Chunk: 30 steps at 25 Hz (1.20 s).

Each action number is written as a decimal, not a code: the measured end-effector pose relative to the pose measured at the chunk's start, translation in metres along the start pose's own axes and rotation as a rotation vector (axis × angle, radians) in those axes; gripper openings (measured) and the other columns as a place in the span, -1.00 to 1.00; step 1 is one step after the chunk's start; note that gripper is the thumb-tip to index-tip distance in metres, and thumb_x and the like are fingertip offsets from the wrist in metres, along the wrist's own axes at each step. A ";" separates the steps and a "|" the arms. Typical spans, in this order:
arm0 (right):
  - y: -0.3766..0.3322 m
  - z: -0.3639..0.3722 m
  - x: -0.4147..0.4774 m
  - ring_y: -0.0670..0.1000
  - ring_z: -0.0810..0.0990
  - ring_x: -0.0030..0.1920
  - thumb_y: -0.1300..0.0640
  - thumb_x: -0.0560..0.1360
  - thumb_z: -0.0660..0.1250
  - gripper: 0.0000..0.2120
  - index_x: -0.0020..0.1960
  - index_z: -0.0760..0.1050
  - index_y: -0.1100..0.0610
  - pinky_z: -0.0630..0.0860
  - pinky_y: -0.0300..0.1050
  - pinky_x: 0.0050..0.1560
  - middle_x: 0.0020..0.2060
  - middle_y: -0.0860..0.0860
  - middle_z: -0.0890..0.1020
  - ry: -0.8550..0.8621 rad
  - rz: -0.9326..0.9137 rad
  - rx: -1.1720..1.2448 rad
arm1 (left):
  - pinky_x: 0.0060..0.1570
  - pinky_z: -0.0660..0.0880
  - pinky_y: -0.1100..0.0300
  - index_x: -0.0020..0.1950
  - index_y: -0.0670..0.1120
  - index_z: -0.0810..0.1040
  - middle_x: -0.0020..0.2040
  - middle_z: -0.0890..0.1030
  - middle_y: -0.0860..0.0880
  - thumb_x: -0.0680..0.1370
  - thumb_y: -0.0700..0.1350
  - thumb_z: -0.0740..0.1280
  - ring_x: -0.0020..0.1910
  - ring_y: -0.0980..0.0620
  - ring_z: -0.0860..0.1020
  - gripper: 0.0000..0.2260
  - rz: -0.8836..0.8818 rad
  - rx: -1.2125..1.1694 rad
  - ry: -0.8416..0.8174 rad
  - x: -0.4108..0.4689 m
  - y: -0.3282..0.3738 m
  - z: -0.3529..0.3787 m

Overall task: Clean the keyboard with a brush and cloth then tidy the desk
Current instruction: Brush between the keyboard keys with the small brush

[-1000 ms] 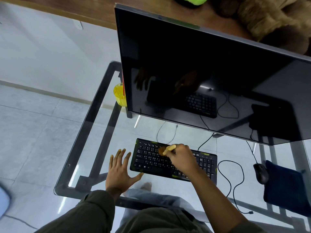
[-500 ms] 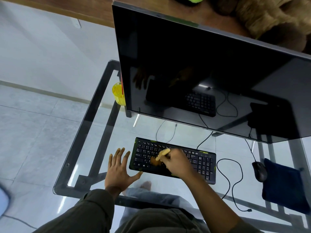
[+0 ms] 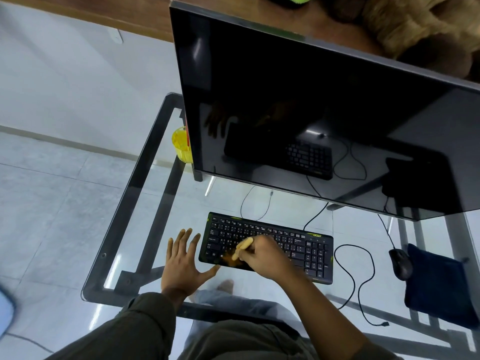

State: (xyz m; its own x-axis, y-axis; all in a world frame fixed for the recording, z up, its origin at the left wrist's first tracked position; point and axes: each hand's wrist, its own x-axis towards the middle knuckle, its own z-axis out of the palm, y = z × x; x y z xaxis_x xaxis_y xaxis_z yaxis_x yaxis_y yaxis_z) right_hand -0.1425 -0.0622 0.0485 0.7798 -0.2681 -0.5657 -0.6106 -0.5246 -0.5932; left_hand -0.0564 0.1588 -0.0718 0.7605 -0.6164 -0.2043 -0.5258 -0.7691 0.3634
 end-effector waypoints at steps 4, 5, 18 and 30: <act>0.009 -0.011 0.005 0.07 0.62 -0.38 -0.01 0.46 0.33 -0.74 -0.25 0.61 0.16 0.48 -0.08 -0.39 -0.35 0.04 0.68 0.138 0.076 -0.143 | 0.56 0.00 -0.18 0.52 -0.03 0.30 0.58 0.23 -0.11 0.38 0.55 0.18 0.61 -0.09 0.07 -0.10 -0.001 0.003 0.002 0.000 -0.001 0.000; 0.008 -0.012 0.005 0.02 0.61 -0.41 0.02 0.47 0.33 -0.77 -0.28 0.62 0.11 0.46 -0.10 -0.41 -0.36 0.02 0.69 0.079 0.051 -0.083 | 0.56 0.01 -0.18 0.51 -0.03 0.31 0.58 0.24 -0.11 0.38 0.55 0.19 0.60 -0.10 0.08 -0.10 0.000 -0.002 0.002 0.000 -0.001 0.000; 0.019 -0.025 0.008 -0.16 0.55 -0.44 0.07 0.52 0.37 -0.86 -0.08 0.72 -0.01 0.59 -0.10 -0.27 -0.30 -0.13 0.71 0.138 0.041 0.056 | 0.57 -0.02 -0.16 0.52 -0.04 0.31 0.59 0.21 -0.10 0.38 0.55 0.18 0.61 -0.09 0.05 -0.09 -0.001 0.011 -0.005 0.001 0.000 0.000; 0.013 -0.025 0.013 -0.11 0.62 -0.27 -0.02 0.53 0.41 -0.83 0.07 0.70 -0.03 0.57 -0.13 -0.19 -0.07 -0.09 0.74 0.114 -0.014 0.042 | 0.55 0.03 -0.22 0.52 -0.05 0.32 0.59 0.22 -0.11 0.38 0.54 0.20 0.60 -0.11 0.08 -0.10 0.003 0.008 0.000 0.001 -0.002 0.003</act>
State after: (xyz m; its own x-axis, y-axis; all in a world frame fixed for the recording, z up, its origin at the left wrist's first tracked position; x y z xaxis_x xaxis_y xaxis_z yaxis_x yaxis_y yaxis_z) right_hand -0.1372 -0.0929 0.0476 0.7978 -0.3521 -0.4895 -0.6026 -0.4955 -0.6256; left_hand -0.0555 0.1589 -0.0753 0.7587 -0.6189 -0.2033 -0.5312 -0.7684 0.3570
